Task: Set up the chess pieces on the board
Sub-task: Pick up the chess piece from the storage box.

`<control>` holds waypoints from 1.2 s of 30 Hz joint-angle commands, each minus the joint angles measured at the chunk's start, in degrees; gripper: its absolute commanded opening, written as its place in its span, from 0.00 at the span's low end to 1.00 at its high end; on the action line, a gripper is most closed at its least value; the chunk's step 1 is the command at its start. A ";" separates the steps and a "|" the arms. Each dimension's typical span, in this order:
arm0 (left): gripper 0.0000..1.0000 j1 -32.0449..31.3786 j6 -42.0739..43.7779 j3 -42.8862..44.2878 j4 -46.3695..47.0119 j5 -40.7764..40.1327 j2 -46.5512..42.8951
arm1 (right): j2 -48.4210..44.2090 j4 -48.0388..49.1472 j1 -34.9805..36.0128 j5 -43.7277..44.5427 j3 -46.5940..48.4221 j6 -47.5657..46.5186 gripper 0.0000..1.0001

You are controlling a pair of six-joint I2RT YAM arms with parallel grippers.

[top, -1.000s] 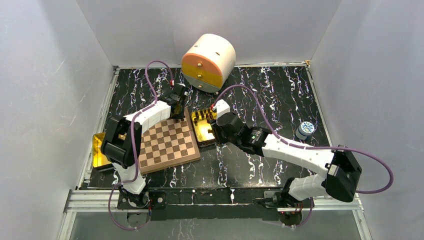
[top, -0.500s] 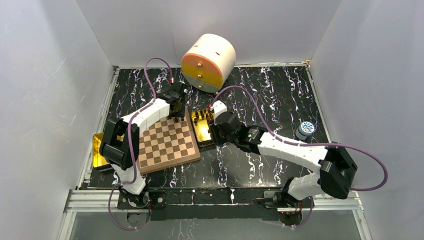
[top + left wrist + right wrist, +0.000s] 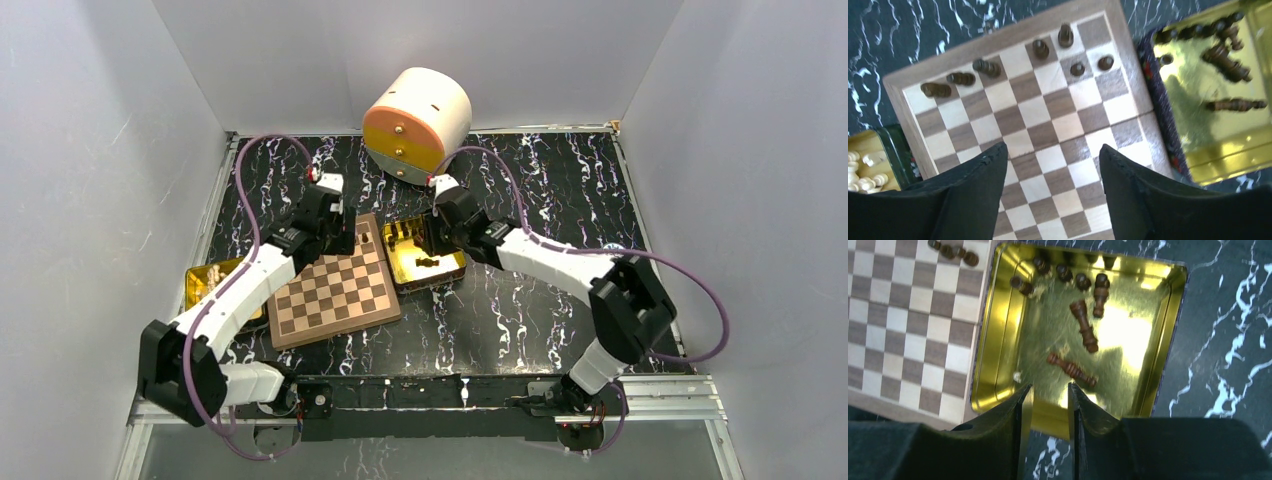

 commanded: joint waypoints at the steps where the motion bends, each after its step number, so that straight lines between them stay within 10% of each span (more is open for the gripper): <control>1: 0.68 0.27 1.61 -5.74 -0.78 1.96 -5.72 | 5.69 6.11 -1.62 -1.20 6.01 -1.52 0.39; 7: 0.88 0.19 2.23 -7.04 -1.47 0.29 -10.01 | 12.48 17.22 -1.95 -4.81 6.85 -2.32 0.37; 36: 0.93 0.10 3.59 -9.55 -1.44 -7.30 -17.84 | 24.34 16.90 -1.95 16.25 13.66 -5.94 0.37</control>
